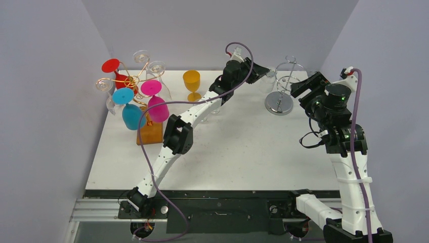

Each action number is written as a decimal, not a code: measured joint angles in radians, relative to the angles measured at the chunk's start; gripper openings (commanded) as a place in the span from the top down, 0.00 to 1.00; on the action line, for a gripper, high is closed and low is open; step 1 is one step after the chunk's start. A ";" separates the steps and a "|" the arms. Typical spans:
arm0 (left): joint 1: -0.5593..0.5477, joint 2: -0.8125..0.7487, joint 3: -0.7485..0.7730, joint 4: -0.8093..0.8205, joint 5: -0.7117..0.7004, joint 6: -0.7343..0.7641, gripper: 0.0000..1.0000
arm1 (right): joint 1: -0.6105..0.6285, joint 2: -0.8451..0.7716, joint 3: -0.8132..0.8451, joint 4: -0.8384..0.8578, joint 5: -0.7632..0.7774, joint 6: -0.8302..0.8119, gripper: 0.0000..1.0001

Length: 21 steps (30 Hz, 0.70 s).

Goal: Take the wine glass off the wine glass rack
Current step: Adjust the wine rack at the center of the board.

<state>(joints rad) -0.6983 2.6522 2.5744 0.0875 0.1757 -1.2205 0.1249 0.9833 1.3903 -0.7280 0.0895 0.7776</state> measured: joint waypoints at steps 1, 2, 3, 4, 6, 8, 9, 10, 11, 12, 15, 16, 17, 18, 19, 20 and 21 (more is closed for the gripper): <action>0.001 0.000 -0.001 0.000 0.002 -0.003 0.79 | 0.000 0.000 0.000 0.000 0.000 0.000 0.32; 0.001 0.000 -0.001 0.000 0.004 -0.006 0.80 | 0.000 0.000 0.000 0.000 0.000 0.000 0.32; 0.001 0.000 -0.001 0.000 0.006 -0.008 0.81 | 0.000 0.000 -0.001 0.000 0.000 0.000 0.32; 0.002 0.000 -0.003 0.000 0.008 -0.011 0.82 | 0.000 0.000 -0.002 0.000 0.000 0.000 0.32; 0.003 0.000 -0.005 0.000 0.012 -0.020 0.84 | 0.000 0.000 -0.003 0.001 0.000 0.000 0.32; 0.005 0.000 -0.007 0.001 0.018 -0.030 0.87 | 0.000 0.000 -0.006 0.001 0.000 0.000 0.32; 0.006 0.000 -0.011 0.003 0.021 -0.036 0.89 | 0.000 0.000 -0.008 0.000 0.000 0.000 0.32; 0.008 0.000 -0.013 0.006 0.026 -0.046 0.90 | 0.000 0.000 -0.009 0.001 0.000 0.000 0.32; 0.010 0.000 -0.018 0.011 0.031 -0.056 0.92 | -0.001 0.000 -0.010 0.001 -0.001 0.000 0.32; 0.011 0.000 -0.021 0.017 0.035 -0.064 0.93 | -0.001 0.000 -0.011 0.001 -0.001 0.000 0.32; 0.014 0.000 -0.035 0.041 0.049 -0.101 0.98 | -0.001 0.000 -0.014 0.001 -0.001 0.000 0.32; 0.016 0.000 -0.039 0.045 0.053 -0.111 0.99 | -0.001 0.000 -0.014 0.001 -0.001 0.000 0.32; 0.019 0.000 -0.040 0.049 0.060 -0.121 1.00 | -0.001 0.000 -0.014 0.001 -0.001 0.000 0.32; 0.020 0.000 -0.044 0.054 0.064 -0.130 1.00 | -0.001 0.000 -0.014 0.001 -0.001 0.000 0.32; 0.021 0.000 -0.045 0.058 0.069 -0.137 1.00 | -0.001 0.000 -0.014 0.001 -0.001 0.000 0.32; 0.024 0.000 -0.047 0.060 0.072 -0.141 1.00 | -0.002 0.000 -0.014 0.001 -0.001 0.000 0.32; 0.025 0.000 -0.049 0.063 0.077 -0.148 1.00 | -0.002 0.000 -0.014 0.001 -0.001 0.000 0.32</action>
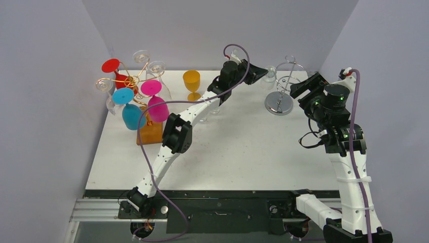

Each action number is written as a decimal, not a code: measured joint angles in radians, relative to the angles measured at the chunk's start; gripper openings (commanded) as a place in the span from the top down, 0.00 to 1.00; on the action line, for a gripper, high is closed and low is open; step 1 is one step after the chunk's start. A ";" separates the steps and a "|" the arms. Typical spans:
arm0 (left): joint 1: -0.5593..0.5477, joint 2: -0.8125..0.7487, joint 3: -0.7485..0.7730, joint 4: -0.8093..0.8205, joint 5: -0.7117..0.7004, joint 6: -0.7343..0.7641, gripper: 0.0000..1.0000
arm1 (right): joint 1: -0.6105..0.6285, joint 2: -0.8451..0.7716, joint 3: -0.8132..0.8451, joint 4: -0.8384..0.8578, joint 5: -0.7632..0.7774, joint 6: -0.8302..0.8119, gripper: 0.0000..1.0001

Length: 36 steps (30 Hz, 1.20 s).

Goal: Take the wine glass off the wine glass rack
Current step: Adjust the wine rack at the center of the board.

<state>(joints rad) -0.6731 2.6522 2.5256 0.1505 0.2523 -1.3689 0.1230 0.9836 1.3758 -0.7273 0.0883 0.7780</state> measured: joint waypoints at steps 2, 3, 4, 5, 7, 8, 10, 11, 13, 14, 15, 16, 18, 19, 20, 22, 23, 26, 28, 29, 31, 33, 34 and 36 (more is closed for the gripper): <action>0.002 0.000 -0.002 0.005 0.009 -0.010 1.00 | 0.000 0.000 0.000 0.000 0.000 0.000 0.32; 0.002 0.000 -0.002 0.007 0.012 -0.012 1.00 | -0.001 0.000 0.000 0.000 0.000 0.000 0.32; 0.003 0.000 -0.003 0.011 0.017 -0.015 1.00 | -0.003 0.000 0.000 0.000 -0.002 0.000 0.32; 0.004 0.000 -0.003 0.011 0.020 -0.016 1.00 | -0.005 0.000 0.000 0.000 -0.002 0.000 0.32; 0.007 0.000 -0.006 0.014 0.027 -0.020 1.00 | -0.006 0.000 -0.002 0.000 -0.002 0.000 0.32; 0.008 0.000 -0.009 0.018 0.032 -0.024 1.00 | -0.006 0.000 -0.003 0.000 -0.002 0.000 0.32; 0.010 0.000 -0.015 0.025 0.038 -0.030 1.00 | -0.006 0.000 -0.007 0.001 -0.003 0.000 0.32; 0.012 0.000 -0.018 0.027 0.041 -0.034 1.00 | -0.006 0.000 -0.008 0.001 -0.003 0.000 0.32; 0.014 0.000 -0.021 0.034 0.047 -0.037 1.00 | -0.006 0.000 -0.011 0.001 -0.005 0.000 0.32; 0.014 0.000 -0.024 0.037 0.050 -0.039 1.00 | -0.006 0.000 -0.012 0.001 -0.006 0.000 0.32; 0.015 0.000 -0.026 0.042 0.052 -0.041 1.00 | -0.006 0.000 -0.013 0.001 -0.006 0.000 0.32; 0.015 0.000 -0.029 0.046 0.053 -0.043 1.00 | -0.006 0.000 -0.013 0.001 -0.006 0.000 0.32; 0.016 0.000 -0.029 0.050 0.058 -0.047 1.00 | -0.006 0.000 -0.013 0.001 -0.006 0.000 0.32; 0.016 0.000 -0.029 0.051 0.061 -0.050 1.00 | -0.006 0.000 -0.013 0.001 -0.006 0.000 0.32; 0.017 0.000 -0.030 0.053 0.063 -0.053 1.00 | -0.006 0.000 -0.013 0.001 -0.006 0.000 0.32; 0.018 0.000 -0.031 0.056 0.067 -0.061 1.00 | -0.008 0.000 -0.013 0.001 -0.006 0.000 0.32; 0.019 0.000 -0.033 0.057 0.068 -0.063 1.00 | -0.010 0.000 -0.014 0.001 -0.006 0.000 0.32; 0.021 0.000 -0.035 0.063 0.074 -0.068 1.00 | -0.013 0.000 -0.016 0.001 -0.006 0.000 0.32; 0.021 0.000 -0.036 0.064 0.076 -0.069 1.00 | -0.013 0.000 -0.019 0.000 -0.006 0.000 0.32; 0.021 0.000 -0.036 0.063 0.077 -0.069 1.00 | -0.013 0.000 -0.019 0.001 -0.006 0.000 0.32; 0.022 -0.001 -0.037 0.063 0.078 -0.071 1.00 | -0.013 0.000 -0.019 0.001 -0.006 0.000 0.32; 0.023 -0.005 -0.043 0.062 0.079 -0.073 1.00 | -0.017 0.000 -0.019 0.001 -0.006 0.000 0.32; 0.023 -0.006 -0.044 0.062 0.080 -0.075 1.00 | -0.018 0.000 -0.019 0.001 -0.006 0.000 0.32; 0.023 -0.009 -0.047 0.060 0.084 -0.080 1.00 | -0.019 0.000 -0.019 0.001 -0.006 0.000 0.32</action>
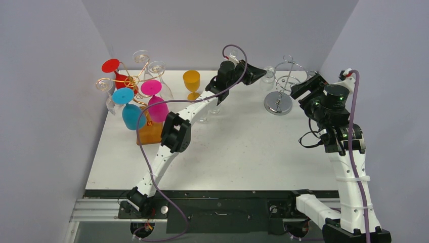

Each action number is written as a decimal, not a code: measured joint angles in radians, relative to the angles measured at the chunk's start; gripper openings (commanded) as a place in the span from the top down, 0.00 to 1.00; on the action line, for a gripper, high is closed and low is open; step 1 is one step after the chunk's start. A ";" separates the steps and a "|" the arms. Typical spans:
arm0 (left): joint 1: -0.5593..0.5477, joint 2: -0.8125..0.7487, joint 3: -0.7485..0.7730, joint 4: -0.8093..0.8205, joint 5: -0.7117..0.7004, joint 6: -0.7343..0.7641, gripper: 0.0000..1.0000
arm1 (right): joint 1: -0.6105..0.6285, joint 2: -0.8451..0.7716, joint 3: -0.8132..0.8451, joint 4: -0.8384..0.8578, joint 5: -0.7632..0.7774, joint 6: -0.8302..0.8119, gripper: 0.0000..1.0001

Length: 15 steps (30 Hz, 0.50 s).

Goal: Take the wine glass off the wine glass rack
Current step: Adjust the wine rack at the center of the board.

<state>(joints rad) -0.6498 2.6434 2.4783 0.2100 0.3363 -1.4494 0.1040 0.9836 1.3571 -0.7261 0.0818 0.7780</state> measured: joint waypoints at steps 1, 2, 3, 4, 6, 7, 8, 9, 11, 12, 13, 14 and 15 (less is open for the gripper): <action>0.001 -0.001 0.000 -0.004 0.002 -0.003 1.00 | -0.001 0.000 0.000 0.000 0.000 0.000 0.32; 0.001 -0.002 0.000 -0.006 0.003 -0.006 1.00 | -0.001 0.000 0.000 0.000 0.000 0.000 0.32; 0.002 -0.003 0.000 -0.010 0.005 -0.006 1.00 | -0.003 0.000 0.000 0.000 0.000 0.000 0.32; 0.002 -0.003 0.000 -0.012 0.006 -0.008 1.00 | -0.005 0.000 0.000 0.000 -0.001 0.000 0.32; 0.003 -0.005 0.000 -0.019 0.008 -0.010 1.00 | -0.006 0.000 0.000 0.000 0.000 0.000 0.32; 0.004 -0.006 0.000 -0.025 0.009 -0.010 1.00 | -0.007 0.000 0.000 0.000 -0.001 -0.001 0.32; 0.004 -0.008 0.000 -0.031 0.009 -0.010 1.00 | -0.007 0.001 0.000 0.000 -0.001 -0.001 0.32; 0.004 -0.010 0.000 -0.039 0.009 -0.010 1.00 | -0.007 0.001 0.000 0.000 -0.001 -0.001 0.32; 0.004 -0.014 0.000 -0.052 0.009 -0.010 1.00 | -0.007 0.002 0.000 0.000 -0.001 -0.003 0.32; 0.004 -0.016 0.000 -0.058 0.009 -0.011 1.00 | -0.008 0.002 0.000 0.000 -0.002 -0.004 0.32; 0.004 -0.019 0.000 -0.066 0.009 -0.011 1.00 | -0.011 0.003 0.000 0.000 -0.003 -0.004 0.32; 0.004 -0.022 0.000 -0.072 0.009 -0.013 1.00 | -0.013 0.003 0.000 0.000 -0.003 -0.004 0.32; 0.004 -0.024 0.000 -0.078 0.009 -0.013 1.00 | -0.014 0.003 0.000 0.000 -0.003 -0.004 0.32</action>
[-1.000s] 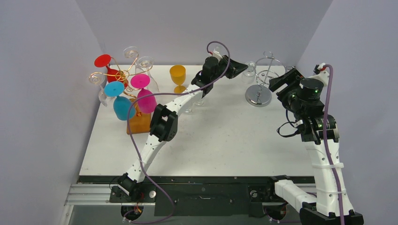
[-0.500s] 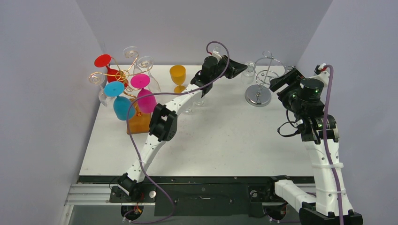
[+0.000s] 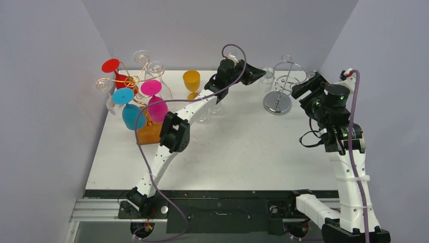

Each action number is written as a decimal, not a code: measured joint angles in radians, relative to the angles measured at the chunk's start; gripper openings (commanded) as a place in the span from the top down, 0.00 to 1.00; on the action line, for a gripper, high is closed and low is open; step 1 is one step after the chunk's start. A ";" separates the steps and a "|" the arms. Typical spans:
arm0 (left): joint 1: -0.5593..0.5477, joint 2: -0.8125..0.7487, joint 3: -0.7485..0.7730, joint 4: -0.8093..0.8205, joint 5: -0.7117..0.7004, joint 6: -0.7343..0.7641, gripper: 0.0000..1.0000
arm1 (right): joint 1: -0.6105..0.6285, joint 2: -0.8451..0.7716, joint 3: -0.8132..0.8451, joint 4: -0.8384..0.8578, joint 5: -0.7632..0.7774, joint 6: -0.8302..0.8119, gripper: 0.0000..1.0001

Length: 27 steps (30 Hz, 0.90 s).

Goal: Take the wine glass off the wine glass rack
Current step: Adjust the wine rack at the center of the board.

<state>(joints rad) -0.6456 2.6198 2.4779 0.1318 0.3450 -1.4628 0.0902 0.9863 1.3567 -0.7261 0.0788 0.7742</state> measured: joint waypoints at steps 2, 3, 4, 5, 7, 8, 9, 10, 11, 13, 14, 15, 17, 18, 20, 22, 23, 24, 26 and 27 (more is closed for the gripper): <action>0.000 -0.005 0.000 -0.016 0.000 -0.001 1.00 | -0.002 0.000 0.000 0.000 0.000 0.000 0.32; 0.000 -0.008 0.000 -0.024 0.000 -0.001 1.00 | -0.004 0.001 0.000 0.000 -0.001 0.000 0.32; 0.000 -0.010 0.000 -0.032 0.000 -0.002 1.00 | -0.005 0.001 0.000 0.000 -0.002 0.000 0.32; 0.000 -0.013 0.000 -0.040 0.000 -0.002 1.00 | -0.005 0.001 0.000 0.000 -0.001 0.000 0.32; 0.001 -0.018 0.000 -0.056 0.000 -0.002 1.00 | -0.006 0.001 0.000 0.000 -0.003 0.000 0.32; 0.001 -0.021 0.000 -0.063 0.000 -0.003 1.00 | -0.006 0.001 0.000 0.000 -0.004 0.000 0.32; 0.002 -0.023 0.000 -0.070 0.000 -0.003 1.00 | -0.006 0.001 0.000 0.000 -0.004 0.000 0.32; 0.002 -0.025 0.000 -0.077 0.000 -0.003 1.00 | -0.006 0.001 0.000 0.000 -0.005 -0.001 0.32; 0.002 -0.027 0.000 -0.082 0.000 -0.003 1.00 | -0.006 0.001 0.000 0.000 -0.005 -0.001 0.32; 0.003 -0.030 0.000 -0.092 0.000 -0.003 1.00 | -0.008 0.001 0.000 0.000 -0.005 -0.002 0.32; 0.004 -0.032 0.000 -0.097 0.000 -0.003 1.00 | -0.010 0.001 -0.001 0.000 -0.006 -0.003 0.32; 0.005 -0.034 -0.001 -0.101 0.000 -0.003 1.00 | -0.012 0.001 -0.001 0.001 -0.007 -0.003 0.32; 0.006 -0.038 -0.002 -0.109 0.001 -0.003 1.00 | -0.014 0.005 -0.003 0.007 -0.007 -0.003 0.32; 0.007 -0.040 -0.002 -0.113 0.001 -0.003 1.00 | -0.015 0.009 -0.005 0.011 -0.008 -0.003 0.32; 0.009 -0.043 -0.002 -0.123 0.003 -0.003 1.00 | -0.018 0.018 -0.007 0.014 -0.009 -0.003 0.32; 0.011 -0.047 -0.002 -0.135 0.006 -0.001 1.00 | -0.019 0.026 -0.011 0.017 -0.010 -0.003 0.32; 0.013 -0.049 -0.002 -0.141 0.009 0.000 1.00 | -0.019 0.027 -0.013 0.018 -0.010 -0.003 0.32; 0.014 -0.053 -0.005 -0.146 0.010 0.000 1.00 | -0.019 0.029 -0.015 0.018 -0.013 -0.004 0.32; 0.016 -0.059 -0.013 -0.149 0.014 0.000 1.00 | -0.019 0.034 -0.016 0.020 -0.015 -0.004 0.32; 0.018 -0.061 -0.016 -0.151 0.018 0.000 1.00 | -0.019 0.036 -0.016 0.022 -0.016 -0.004 0.32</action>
<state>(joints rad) -0.6281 2.5591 2.4622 -0.0189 0.3630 -1.4628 0.0711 1.0222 1.3403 -0.7044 0.0631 0.7704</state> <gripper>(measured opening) 0.090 0.683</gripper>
